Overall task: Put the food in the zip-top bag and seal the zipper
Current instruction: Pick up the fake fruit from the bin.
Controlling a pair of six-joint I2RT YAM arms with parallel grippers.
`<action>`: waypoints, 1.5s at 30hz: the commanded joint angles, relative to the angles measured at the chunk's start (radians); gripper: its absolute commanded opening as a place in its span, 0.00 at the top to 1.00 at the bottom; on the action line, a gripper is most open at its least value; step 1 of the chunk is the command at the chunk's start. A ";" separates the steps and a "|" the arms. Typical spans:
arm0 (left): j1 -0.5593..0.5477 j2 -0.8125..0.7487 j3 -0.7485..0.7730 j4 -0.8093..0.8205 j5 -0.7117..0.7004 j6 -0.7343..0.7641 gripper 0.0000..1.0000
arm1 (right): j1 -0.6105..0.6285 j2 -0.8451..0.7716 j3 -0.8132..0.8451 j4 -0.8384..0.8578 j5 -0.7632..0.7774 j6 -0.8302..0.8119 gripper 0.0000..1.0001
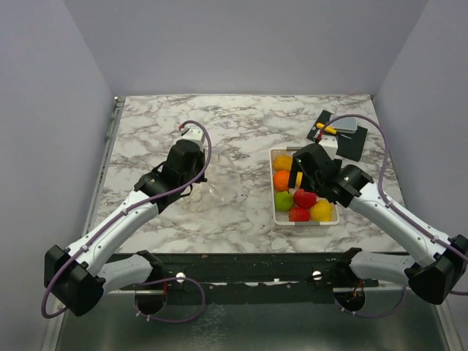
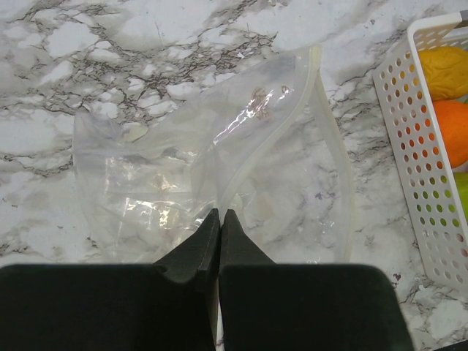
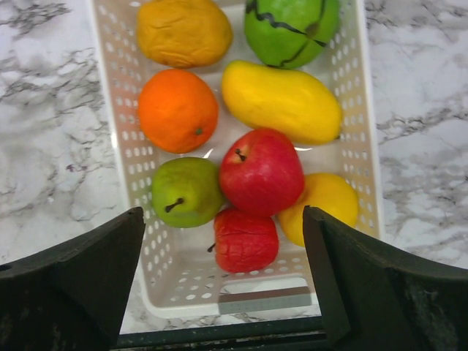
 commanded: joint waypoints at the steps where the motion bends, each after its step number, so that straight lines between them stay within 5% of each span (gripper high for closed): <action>1: 0.000 -0.028 -0.019 0.019 -0.010 -0.004 1.00 | -0.075 -0.058 -0.072 -0.032 -0.005 0.038 0.04; 18: 0.000 -0.038 -0.020 0.019 -0.024 0.001 1.00 | -0.233 -0.033 -0.285 0.194 -0.226 0.006 0.02; 45: 0.000 -0.038 -0.020 0.019 -0.023 0.005 1.00 | -0.261 0.139 -0.372 0.327 -0.222 -0.015 0.06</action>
